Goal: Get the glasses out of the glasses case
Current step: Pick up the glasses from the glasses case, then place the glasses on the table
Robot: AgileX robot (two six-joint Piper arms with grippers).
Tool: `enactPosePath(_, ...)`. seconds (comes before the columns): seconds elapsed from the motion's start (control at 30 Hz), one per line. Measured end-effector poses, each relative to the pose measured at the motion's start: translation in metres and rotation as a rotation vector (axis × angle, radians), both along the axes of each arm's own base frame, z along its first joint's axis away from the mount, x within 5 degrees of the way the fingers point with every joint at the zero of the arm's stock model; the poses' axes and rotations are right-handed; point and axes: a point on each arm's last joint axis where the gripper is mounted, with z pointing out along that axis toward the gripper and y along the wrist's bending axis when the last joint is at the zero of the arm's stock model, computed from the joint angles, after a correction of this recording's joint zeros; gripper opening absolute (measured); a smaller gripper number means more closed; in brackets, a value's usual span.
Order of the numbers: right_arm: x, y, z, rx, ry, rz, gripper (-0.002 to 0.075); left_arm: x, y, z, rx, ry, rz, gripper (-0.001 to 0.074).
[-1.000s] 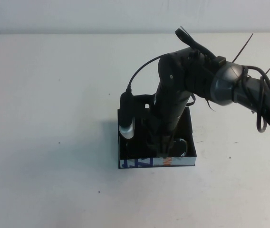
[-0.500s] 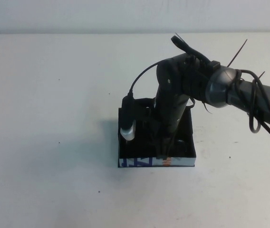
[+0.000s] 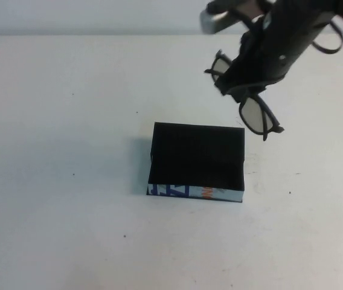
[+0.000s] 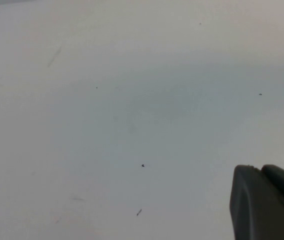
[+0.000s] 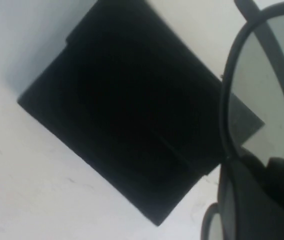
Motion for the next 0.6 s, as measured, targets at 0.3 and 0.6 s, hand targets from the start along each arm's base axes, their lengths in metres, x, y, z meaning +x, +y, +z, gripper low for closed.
enactPosePath(0.3, -0.035, -0.095, -0.046, 0.126, 0.340, -0.506, 0.0063, 0.000, 0.000, 0.000, 0.000, 0.000, 0.000, -0.0005)
enactPosePath(0.6, -0.051, -0.114, -0.136, 0.124, 0.399, -0.638, 0.0063, 0.000, 0.000, 0.000, 0.000, 0.000, 0.000, -0.0005)
